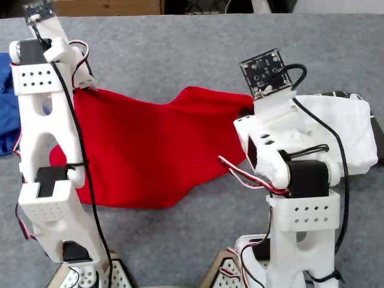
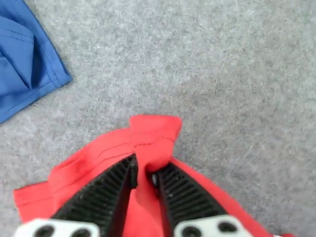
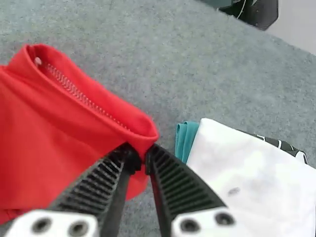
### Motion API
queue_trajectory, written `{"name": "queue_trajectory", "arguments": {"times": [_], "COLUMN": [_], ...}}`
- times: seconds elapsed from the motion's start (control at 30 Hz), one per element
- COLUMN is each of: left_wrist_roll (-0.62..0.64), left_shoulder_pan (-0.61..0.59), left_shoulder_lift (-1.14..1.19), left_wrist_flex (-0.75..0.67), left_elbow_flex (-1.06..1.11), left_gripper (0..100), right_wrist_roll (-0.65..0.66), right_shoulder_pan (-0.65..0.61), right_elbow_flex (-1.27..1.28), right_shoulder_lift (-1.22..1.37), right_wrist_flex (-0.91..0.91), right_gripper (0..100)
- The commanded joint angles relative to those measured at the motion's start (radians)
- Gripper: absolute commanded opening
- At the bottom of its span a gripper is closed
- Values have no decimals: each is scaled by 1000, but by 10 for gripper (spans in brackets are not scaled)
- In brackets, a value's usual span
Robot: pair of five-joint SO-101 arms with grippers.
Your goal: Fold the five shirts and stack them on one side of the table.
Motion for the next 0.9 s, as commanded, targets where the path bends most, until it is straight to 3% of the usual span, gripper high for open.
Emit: {"name": "queue_trajectory", "arguments": {"times": [0.0,0.2,0.57,0.87], "left_wrist_roll": [-17,-9,-9,-8], "left_shoulder_pan": [-15,-71,-127,-127], "left_shoulder_lift": [-55,-60,-54,-54], "left_wrist_flex": [11,9,8,-55], "left_elbow_flex": [41,140,136,145], "left_gripper": [90,243,245,245], "right_wrist_roll": [-9,-6,-9,-9], "right_shoulder_pan": [17,18,15,15], "right_elbow_flex": [-44,45,203,202], "right_shoulder_lift": [-18,-18,-4,174], "right_wrist_flex": [-26,-109,-347,-457], "right_gripper": [12,12,13,13]}}
